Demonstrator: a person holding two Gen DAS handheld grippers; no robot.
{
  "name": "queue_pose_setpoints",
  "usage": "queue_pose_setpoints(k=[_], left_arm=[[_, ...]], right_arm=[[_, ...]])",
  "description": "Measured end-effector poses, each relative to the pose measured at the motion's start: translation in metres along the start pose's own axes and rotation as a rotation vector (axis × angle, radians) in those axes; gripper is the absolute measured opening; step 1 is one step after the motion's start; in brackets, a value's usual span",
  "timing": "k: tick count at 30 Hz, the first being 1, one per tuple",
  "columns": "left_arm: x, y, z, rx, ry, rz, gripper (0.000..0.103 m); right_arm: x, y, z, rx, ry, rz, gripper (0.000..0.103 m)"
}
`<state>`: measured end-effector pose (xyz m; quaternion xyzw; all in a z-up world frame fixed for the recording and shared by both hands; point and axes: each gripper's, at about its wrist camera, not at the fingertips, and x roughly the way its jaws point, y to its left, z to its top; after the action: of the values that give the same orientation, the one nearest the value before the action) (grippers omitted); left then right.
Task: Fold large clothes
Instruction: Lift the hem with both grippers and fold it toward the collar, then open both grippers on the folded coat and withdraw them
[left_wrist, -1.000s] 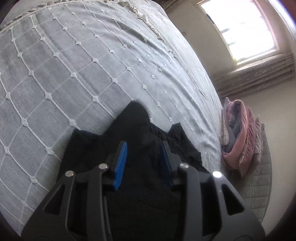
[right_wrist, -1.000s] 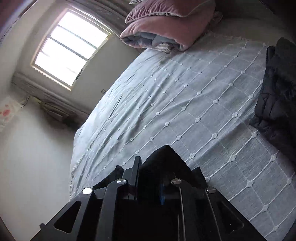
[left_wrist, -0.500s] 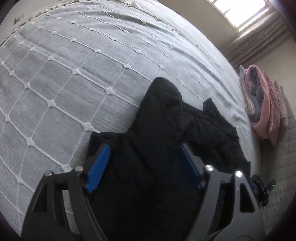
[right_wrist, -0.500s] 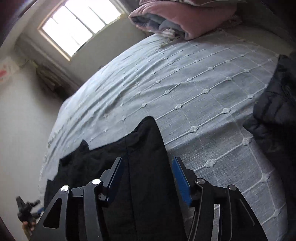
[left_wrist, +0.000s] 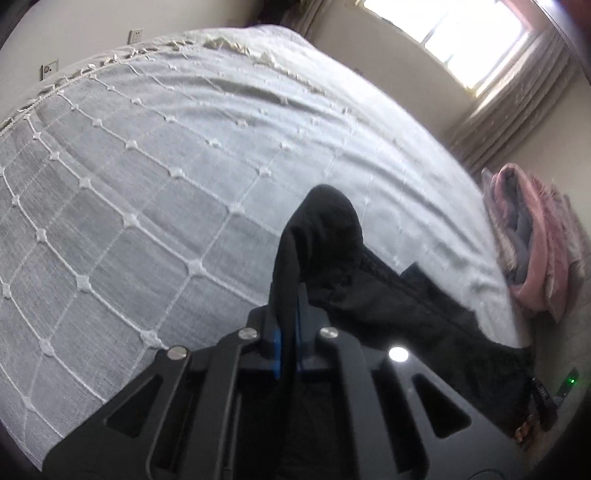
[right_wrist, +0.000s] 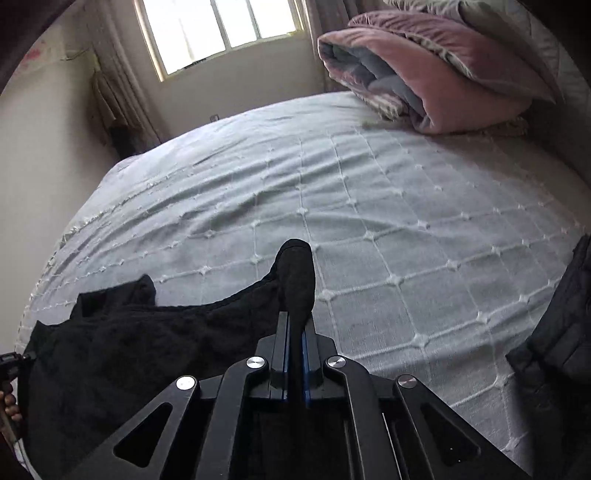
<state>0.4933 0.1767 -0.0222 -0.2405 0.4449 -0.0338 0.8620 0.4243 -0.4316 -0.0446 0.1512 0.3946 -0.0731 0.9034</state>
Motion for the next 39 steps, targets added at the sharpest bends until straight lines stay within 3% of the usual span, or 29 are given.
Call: queue_pose_setpoints(k=[2,5,8,11,14,16,18,21,23,26,29,31,33,34,39], left_arm=[[-0.011,0.001,0.013,-0.031,-0.055,-0.012,0.006],[-0.008,0.003,0.025,-0.055,-0.110,0.038,0.006],[0.024,0.004,0.022,-0.052,-0.083,0.127,0.006],[0.062,0.000,0.010,-0.012,-0.066,0.204,0.007],[0.086,-0.002,0.000,0.026,-0.071,0.246,0.007],[0.089,-0.003,-0.002,0.038,-0.090,0.254,0.007],[0.089,-0.002,-0.004,0.045,-0.099,0.261,0.010],[0.079,0.009,-0.002,-0.010,-0.084,0.240,0.021],[0.067,0.014,0.001,-0.026,-0.063,0.214,0.023],[0.022,0.021,0.008,-0.052,-0.070,0.171,0.032],[-0.036,0.026,-0.007,-0.087,-0.091,0.107,0.049],[-0.067,0.019,-0.032,-0.027,-0.076,0.096,0.063],[-0.099,0.012,-0.072,0.059,-0.076,0.145,0.071],[-0.111,0.011,-0.091,0.095,-0.078,0.150,0.072],[-0.150,0.023,-0.164,0.149,-0.105,0.130,0.072]], right_arm=[[-0.015,0.012,0.017,-0.010,-0.069,0.005,0.004],[-0.034,0.040,0.046,-0.038,-0.180,0.020,0.004],[-0.017,0.063,0.060,-0.070,-0.212,-0.039,0.004],[0.028,0.063,0.055,-0.058,-0.137,-0.122,0.004],[0.089,0.047,0.023,-0.039,-0.030,-0.203,0.004],[0.125,0.026,0.000,0.020,0.054,-0.200,0.004],[0.129,0.011,-0.002,0.086,0.050,-0.169,0.006],[0.135,0.012,0.000,0.056,0.088,-0.197,0.011],[0.122,0.014,0.002,0.055,0.063,-0.189,0.011],[0.074,-0.011,0.007,0.222,-0.013,-0.056,0.012],[0.010,-0.036,-0.001,0.311,-0.094,-0.091,0.017],[-0.029,-0.049,-0.023,0.341,-0.124,-0.085,0.028],[-0.051,-0.054,-0.047,0.362,-0.101,-0.047,0.081],[-0.065,-0.054,-0.070,0.362,-0.087,-0.026,0.085],[-0.098,-0.022,-0.138,0.256,-0.003,0.011,0.085]])
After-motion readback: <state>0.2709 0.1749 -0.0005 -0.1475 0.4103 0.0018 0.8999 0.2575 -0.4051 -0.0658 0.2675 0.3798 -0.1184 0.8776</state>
